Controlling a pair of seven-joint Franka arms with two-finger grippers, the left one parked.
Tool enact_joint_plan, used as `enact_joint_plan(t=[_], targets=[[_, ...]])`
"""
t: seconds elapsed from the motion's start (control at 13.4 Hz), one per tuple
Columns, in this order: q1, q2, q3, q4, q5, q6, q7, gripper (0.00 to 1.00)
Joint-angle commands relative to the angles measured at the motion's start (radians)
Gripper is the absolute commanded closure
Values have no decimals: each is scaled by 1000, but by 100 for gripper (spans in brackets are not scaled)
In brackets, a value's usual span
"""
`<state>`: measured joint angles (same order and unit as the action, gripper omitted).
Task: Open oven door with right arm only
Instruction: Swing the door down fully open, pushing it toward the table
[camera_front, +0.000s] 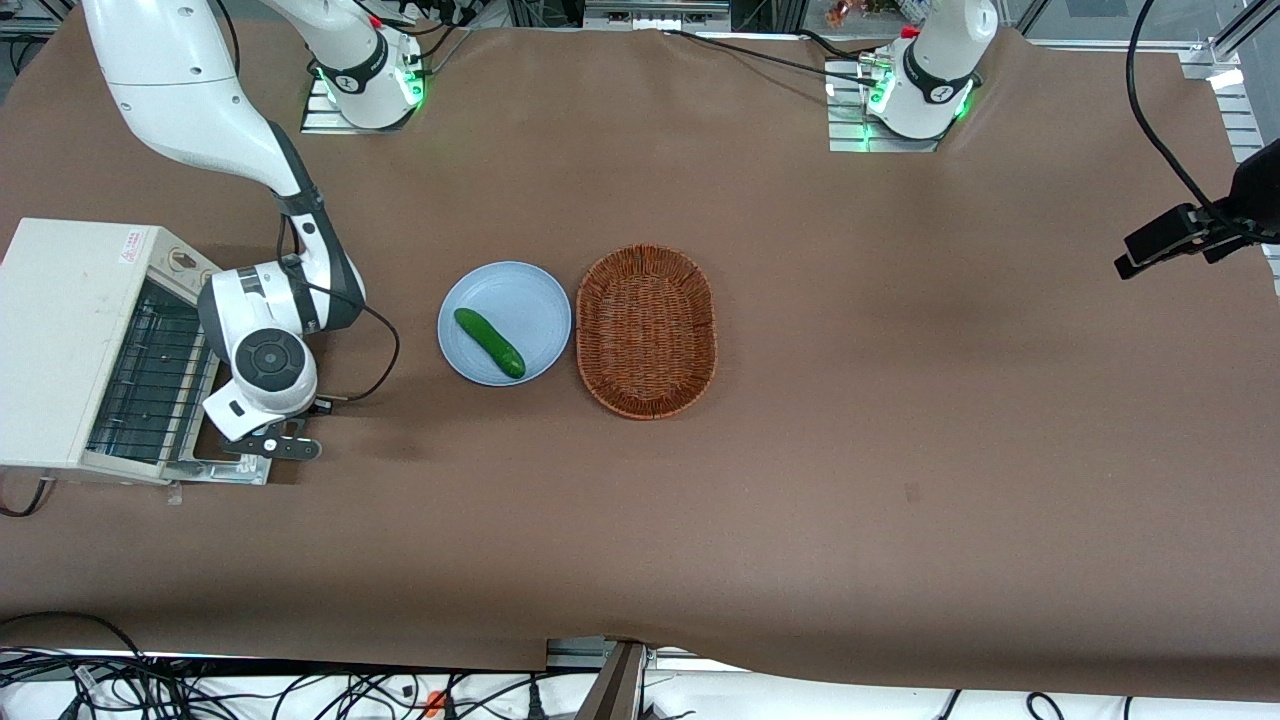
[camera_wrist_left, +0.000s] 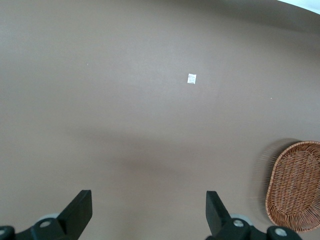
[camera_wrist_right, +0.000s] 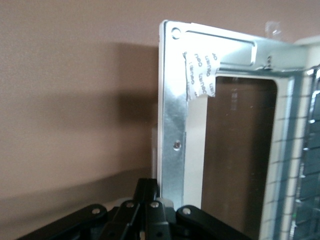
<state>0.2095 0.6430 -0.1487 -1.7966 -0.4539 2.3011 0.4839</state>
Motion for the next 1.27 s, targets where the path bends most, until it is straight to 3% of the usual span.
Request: enact_joint_plan(t=[0.0, 0.3, 0.37, 0.45, 0.52, 0.6, 0.74, 0.97, 1.19], targets=[[-4, -14, 18, -50, 66, 66, -16, 100], [-4, -83, 72, -49, 156, 43, -42, 100], [-4, -112, 80, -38, 197, -4, -54, 90], [-4, -141, 81, -14, 280, -70, -71, 34], [-4, -172, 80, 9, 366, -124, -135, 0], [-5, -215, 72, 19, 442, -173, -240, 0], [-7, -303, 17, 22, 533, -251, -414, 0], [-6, -463, -32, 42, 532, -375, -537, 0], [-5, -519, -61, 228, 523, -737, -535, 0]])
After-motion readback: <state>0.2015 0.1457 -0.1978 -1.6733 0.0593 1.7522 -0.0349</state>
